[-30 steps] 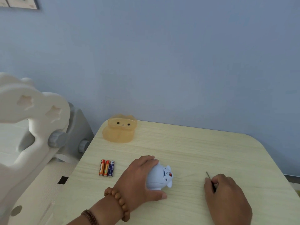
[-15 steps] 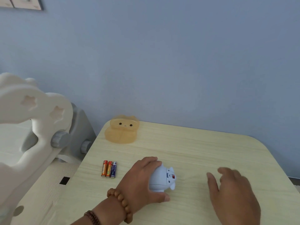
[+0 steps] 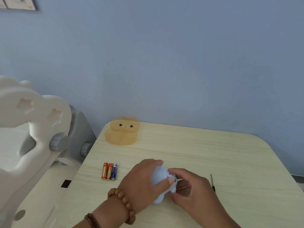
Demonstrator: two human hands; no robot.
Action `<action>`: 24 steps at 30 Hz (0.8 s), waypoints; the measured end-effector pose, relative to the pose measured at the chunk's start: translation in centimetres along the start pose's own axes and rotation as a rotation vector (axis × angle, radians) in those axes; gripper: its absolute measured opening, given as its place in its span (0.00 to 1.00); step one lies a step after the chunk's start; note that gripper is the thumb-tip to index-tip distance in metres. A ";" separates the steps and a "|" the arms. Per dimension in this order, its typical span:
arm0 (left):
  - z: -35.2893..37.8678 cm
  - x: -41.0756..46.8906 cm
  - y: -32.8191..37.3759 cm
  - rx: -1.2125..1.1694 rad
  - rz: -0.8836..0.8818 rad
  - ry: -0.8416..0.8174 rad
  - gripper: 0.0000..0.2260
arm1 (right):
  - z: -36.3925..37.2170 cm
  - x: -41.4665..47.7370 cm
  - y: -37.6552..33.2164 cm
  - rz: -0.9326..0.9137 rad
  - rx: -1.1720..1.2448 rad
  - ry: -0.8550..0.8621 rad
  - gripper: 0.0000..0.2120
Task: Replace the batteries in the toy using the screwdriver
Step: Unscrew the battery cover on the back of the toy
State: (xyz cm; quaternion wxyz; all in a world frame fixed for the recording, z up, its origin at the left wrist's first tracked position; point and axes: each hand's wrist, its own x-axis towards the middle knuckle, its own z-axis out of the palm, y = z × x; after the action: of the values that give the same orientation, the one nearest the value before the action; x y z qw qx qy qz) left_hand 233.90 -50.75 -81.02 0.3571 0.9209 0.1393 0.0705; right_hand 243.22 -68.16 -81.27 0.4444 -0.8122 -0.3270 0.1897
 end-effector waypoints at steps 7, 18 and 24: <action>0.5 0.4 2.4 0.041 -0.152 0.067 0.25 | -0.2 0.2 0.0 0.018 -0.017 -0.014 0.23; 1.2 1.7 4.4 0.233 -0.155 0.069 0.17 | -0.1 0.0 -1.0 0.024 -0.028 -0.016 0.20; 1.1 1.8 4.5 0.338 -0.084 -0.001 0.13 | 0.0 0.0 -1.1 0.030 -0.028 -0.004 0.17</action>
State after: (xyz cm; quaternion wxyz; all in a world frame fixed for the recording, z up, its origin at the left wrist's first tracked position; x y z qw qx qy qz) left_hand 236.83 -54.08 -78.68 0.1999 0.9613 0.1872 0.0307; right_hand 242.80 -67.72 -80.36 0.4295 -0.8228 -0.3181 0.1932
